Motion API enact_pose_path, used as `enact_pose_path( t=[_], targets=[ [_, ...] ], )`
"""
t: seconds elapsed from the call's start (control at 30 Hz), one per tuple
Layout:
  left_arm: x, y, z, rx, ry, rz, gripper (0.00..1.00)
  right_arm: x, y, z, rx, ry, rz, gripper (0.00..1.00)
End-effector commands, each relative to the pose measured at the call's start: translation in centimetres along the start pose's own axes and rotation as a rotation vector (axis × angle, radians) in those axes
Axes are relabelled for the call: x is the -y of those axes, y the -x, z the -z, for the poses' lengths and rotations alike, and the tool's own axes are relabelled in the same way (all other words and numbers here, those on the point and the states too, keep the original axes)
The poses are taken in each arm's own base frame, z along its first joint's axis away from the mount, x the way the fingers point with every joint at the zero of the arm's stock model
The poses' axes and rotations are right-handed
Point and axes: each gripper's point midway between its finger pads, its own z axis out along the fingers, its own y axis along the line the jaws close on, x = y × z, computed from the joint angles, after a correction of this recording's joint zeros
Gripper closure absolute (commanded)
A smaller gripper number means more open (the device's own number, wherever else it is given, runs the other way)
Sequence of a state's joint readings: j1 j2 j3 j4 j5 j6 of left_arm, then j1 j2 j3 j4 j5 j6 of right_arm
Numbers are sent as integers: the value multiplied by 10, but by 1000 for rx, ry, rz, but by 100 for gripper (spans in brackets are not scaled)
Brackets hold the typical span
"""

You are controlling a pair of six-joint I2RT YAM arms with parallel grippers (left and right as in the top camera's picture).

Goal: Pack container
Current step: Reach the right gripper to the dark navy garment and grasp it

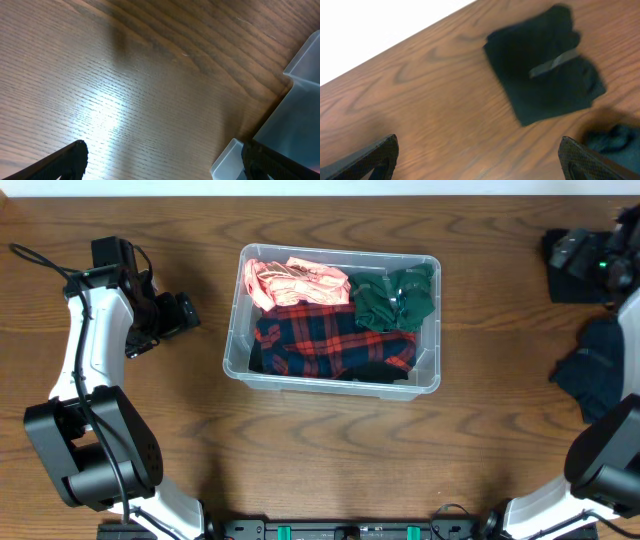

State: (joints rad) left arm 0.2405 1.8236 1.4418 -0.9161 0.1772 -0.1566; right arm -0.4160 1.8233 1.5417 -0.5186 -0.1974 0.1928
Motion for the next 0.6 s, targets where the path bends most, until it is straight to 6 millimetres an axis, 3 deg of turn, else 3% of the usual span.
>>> enact_pose_path(
  t=[0.0, 0.2, 0.57],
  targets=[
    [-3, -2, -2, -7, 8, -1, 2, 20, 1, -17, 0, 32, 31, 1],
    [-3, -2, -2, -7, 7, -1, 2, 69, 1, -52, 21, -12, 35, 5],
    [-3, -2, -2, -7, 7, -1, 2, 108, -22, -119, 27, -36, 63, 7]
  ],
)
